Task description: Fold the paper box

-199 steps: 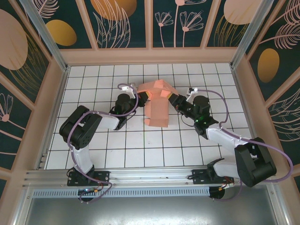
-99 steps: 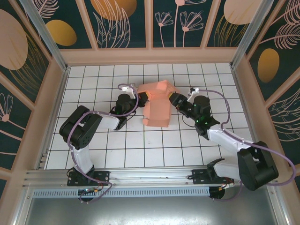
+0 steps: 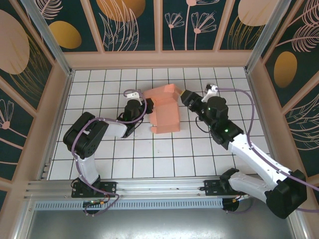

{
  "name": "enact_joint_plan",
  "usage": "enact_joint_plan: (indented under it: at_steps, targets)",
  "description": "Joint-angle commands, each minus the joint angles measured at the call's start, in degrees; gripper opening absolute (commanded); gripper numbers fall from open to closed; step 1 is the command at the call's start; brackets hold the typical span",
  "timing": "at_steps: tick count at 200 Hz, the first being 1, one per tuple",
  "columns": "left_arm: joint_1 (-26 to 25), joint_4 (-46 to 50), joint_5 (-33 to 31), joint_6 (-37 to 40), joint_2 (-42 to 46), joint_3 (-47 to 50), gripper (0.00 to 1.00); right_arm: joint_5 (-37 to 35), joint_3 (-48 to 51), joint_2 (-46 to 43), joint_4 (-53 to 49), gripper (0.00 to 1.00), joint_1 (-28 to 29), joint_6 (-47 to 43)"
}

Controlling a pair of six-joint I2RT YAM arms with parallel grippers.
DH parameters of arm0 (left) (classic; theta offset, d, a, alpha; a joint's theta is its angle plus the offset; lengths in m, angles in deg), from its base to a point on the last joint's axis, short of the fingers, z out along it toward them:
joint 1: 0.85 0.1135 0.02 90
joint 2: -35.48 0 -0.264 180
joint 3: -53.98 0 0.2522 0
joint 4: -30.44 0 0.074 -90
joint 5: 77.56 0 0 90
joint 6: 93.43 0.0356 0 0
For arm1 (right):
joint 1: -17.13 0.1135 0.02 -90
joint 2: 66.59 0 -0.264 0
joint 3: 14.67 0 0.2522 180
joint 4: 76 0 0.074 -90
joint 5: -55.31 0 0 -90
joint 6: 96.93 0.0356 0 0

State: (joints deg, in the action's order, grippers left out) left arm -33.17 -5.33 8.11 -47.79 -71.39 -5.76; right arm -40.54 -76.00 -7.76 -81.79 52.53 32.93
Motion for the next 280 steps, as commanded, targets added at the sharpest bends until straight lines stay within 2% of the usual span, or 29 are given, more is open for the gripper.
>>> enact_joint_plan:
  at_steps: [1,38,62,98,172,259,280]
  targets:
    - [-0.2,2.63,-6.0,2.46,2.49,-1.38,0.0,-8.46,-7.18,2.94,-5.53,0.57,4.59,-8.41]
    - [-0.2,4.31,-11.02,3.88,4.63,-0.32,0.0,-10.27,-20.26,14.39,-13.09,0.56,9.27,-11.32]
    - [-0.2,3.95,-12.06,4.08,5.95,0.82,0.0,-8.57,-26.51,21.11,-17.99,0.56,9.34,-9.85]
    - [-0.19,4.1,-11.42,3.97,6.91,1.84,0.0,-6.54,-34.05,29.03,-24.86,0.49,8.63,-8.53]
    - [-0.2,4.1,-11.09,3.85,7.61,2.07,0.0,1.74,-33.62,31.35,-24.34,0.31,4.8,-5.05]
    - [-0.2,3.91,-10.72,3.51,8.32,2.71,0.0,2.16,-35.86,35.88,-26.9,0.36,4.85,-4.59]
    - [-0.2,3.75,-11.33,3.24,8.3,3.04,0.0,-0.69,-36.76,35.84,-27.99,0.38,5.7,-5.46]
